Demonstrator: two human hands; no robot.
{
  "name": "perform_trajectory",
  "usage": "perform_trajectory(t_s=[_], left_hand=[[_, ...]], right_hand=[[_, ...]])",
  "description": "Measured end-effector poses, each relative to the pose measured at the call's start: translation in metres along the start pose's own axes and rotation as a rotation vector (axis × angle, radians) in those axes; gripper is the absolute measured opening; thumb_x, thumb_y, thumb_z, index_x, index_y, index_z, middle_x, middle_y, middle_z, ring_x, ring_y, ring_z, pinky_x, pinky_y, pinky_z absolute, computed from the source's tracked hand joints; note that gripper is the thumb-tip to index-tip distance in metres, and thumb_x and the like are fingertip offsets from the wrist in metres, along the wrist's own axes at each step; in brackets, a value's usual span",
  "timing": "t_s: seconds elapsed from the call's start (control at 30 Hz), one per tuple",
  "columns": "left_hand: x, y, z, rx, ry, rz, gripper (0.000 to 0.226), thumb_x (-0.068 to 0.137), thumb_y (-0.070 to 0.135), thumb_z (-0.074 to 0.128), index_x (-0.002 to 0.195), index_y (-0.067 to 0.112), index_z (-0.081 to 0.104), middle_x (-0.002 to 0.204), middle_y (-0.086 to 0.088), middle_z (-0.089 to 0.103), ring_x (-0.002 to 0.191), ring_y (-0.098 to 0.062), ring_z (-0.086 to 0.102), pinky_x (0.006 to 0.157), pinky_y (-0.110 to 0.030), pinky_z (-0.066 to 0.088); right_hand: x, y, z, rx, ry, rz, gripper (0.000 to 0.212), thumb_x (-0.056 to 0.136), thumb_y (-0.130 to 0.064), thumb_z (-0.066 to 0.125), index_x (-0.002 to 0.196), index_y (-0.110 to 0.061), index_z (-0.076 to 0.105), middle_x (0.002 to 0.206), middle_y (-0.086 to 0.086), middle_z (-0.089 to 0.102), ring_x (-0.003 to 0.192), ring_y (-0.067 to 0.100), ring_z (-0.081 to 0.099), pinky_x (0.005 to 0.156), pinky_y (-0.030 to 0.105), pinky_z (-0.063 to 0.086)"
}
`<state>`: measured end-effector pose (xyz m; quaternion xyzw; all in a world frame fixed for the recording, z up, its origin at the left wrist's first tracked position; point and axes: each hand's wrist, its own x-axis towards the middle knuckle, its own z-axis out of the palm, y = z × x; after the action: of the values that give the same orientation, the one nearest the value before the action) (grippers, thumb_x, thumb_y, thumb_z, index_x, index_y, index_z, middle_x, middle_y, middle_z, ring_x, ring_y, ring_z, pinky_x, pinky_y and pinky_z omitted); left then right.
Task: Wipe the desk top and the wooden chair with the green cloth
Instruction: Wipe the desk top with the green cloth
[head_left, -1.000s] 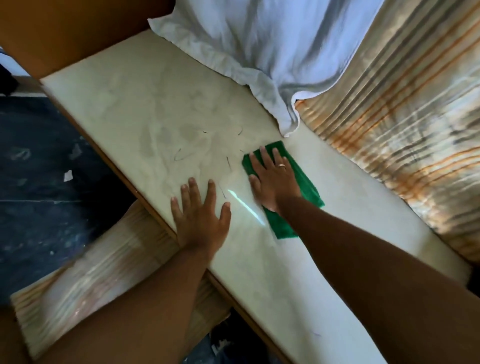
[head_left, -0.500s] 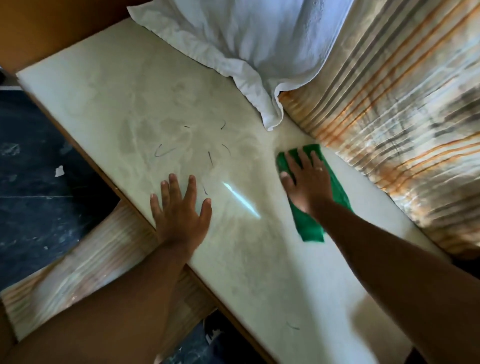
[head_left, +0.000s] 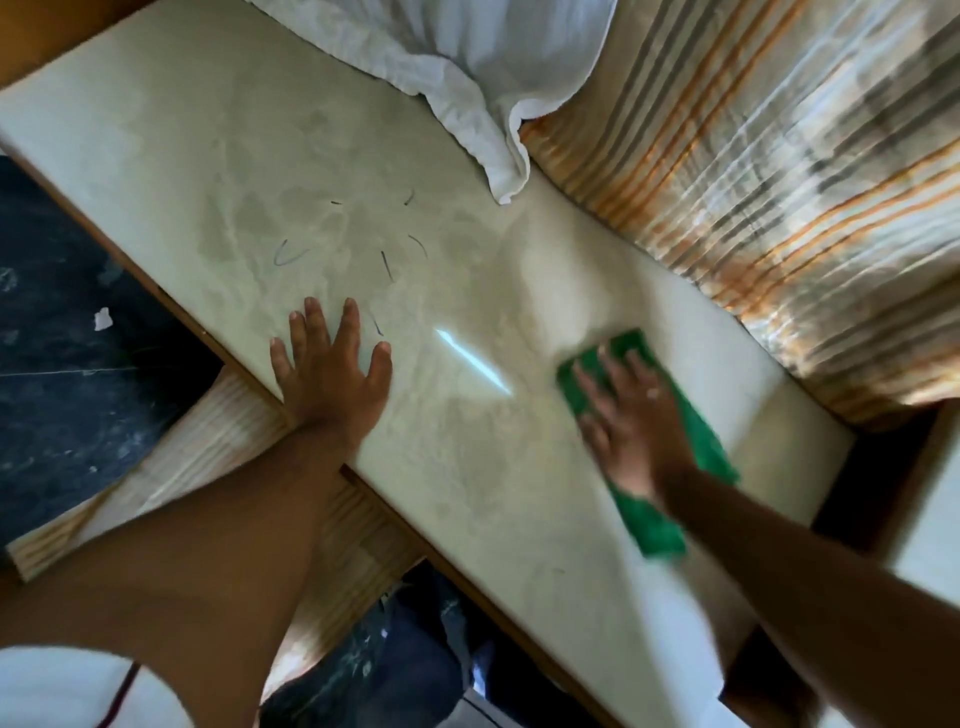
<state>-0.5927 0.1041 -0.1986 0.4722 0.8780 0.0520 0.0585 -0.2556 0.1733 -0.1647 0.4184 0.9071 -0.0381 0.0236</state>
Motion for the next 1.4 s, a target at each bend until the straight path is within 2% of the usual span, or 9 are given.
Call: perform_trajectory(t_s=[0.13,0.3,0.4,0.73,0.93,1.07,1.17,1.3,1.4], left_hand=[[0.0,0.0,-0.002,-0.002,-0.007,-0.005,0.07,0.093,0.062,0.024,0.156,0.031,0.019,0.165,-0.015,0.011,0.152,-0.032,0.008,0.12,-0.052,0.0],[-0.002,0.003,-0.007,0.012,-0.029,-0.003,0.07,0.094,0.061,0.024,0.156,0.03,0.018,0.166,-0.015,0.01,0.152,-0.032,0.007,0.12,-0.052,0.0],[-0.003,0.003,-0.009,0.012,-0.043,0.004,0.07,0.093,0.06,0.024,0.156,0.03,0.018,0.165,-0.015,0.01,0.152,-0.032,0.006,0.12,-0.053,0.0],[0.0,-0.001,0.0,0.009,-0.031,-0.004,0.071,0.092,0.062,0.024,0.155,0.03,0.02,0.165,-0.017,0.012,0.151,-0.033,0.009,0.119,-0.053,0.0],[0.0,-0.004,-0.009,-0.049,-0.089,0.033,0.071,0.095,0.06,0.025,0.157,0.027,0.016,0.165,-0.019,0.006,0.152,-0.035,0.004,0.119,-0.052,-0.003],[0.033,-0.023,-0.018,-0.117,-0.064,0.095,0.071,0.096,0.058,0.031,0.157,0.025,0.016,0.165,-0.017,0.008,0.152,-0.033,0.003,0.119,-0.048,-0.006],[0.1,-0.055,-0.028,-0.078,0.015,0.096,0.067,0.097,0.055,0.032,0.156,0.024,0.023,0.165,-0.016,0.013,0.152,-0.033,0.008,0.12,-0.049,-0.005],[0.176,-0.114,-0.033,0.047,0.044,-0.005,0.069,0.096,0.059,0.021,0.156,0.025,0.023,0.165,-0.018,0.012,0.151,-0.035,0.006,0.121,-0.051,-0.004],[0.187,-0.127,-0.027,0.01,0.007,-0.054,0.072,0.092,0.064,0.02,0.156,0.029,0.02,0.165,-0.019,0.008,0.151,-0.035,0.005,0.12,-0.05,-0.004]], right_hand=[[0.039,-0.005,0.004,0.083,-0.008,0.473,0.06,0.1,-0.046,0.025,0.156,-0.025,0.02,0.163,0.015,0.02,0.148,0.043,0.013,0.119,0.059,0.015],[-0.082,-0.142,0.03,0.143,-0.022,0.061,0.07,0.093,-0.042,0.04,0.157,-0.025,0.017,0.164,0.011,0.014,0.149,0.041,0.01,0.119,0.058,0.005],[-0.086,-0.14,0.028,0.18,-0.103,-0.067,0.068,0.09,-0.044,0.046,0.154,-0.032,0.024,0.162,0.006,0.023,0.149,0.035,0.014,0.12,0.053,0.008],[0.079,-0.078,0.006,0.141,0.013,0.492,0.061,0.096,-0.039,0.037,0.154,-0.024,0.027,0.163,0.01,0.022,0.149,0.038,0.015,0.12,0.053,0.014],[-0.035,-0.172,0.011,0.131,-0.179,0.056,0.065,0.092,-0.04,0.041,0.154,-0.024,0.027,0.162,0.008,0.026,0.148,0.037,0.022,0.118,0.054,0.017],[0.026,-0.145,-0.002,0.106,-0.192,-0.163,0.059,0.092,-0.038,0.046,0.149,-0.023,0.041,0.156,0.008,0.038,0.144,0.035,0.033,0.115,0.058,0.027],[0.145,-0.119,-0.009,0.015,-0.081,-0.071,0.058,0.094,-0.032,0.045,0.149,-0.014,0.041,0.154,0.017,0.04,0.144,0.036,0.034,0.116,0.056,0.028],[0.266,-0.138,-0.015,0.089,-0.082,0.314,0.063,0.098,-0.039,0.031,0.157,-0.026,0.014,0.166,0.007,0.012,0.151,0.033,0.01,0.12,0.049,0.015],[0.232,-0.208,0.005,0.032,-0.09,0.06,0.066,0.094,-0.039,0.025,0.156,-0.019,0.014,0.165,0.01,0.017,0.151,0.033,0.013,0.118,0.053,0.016]])
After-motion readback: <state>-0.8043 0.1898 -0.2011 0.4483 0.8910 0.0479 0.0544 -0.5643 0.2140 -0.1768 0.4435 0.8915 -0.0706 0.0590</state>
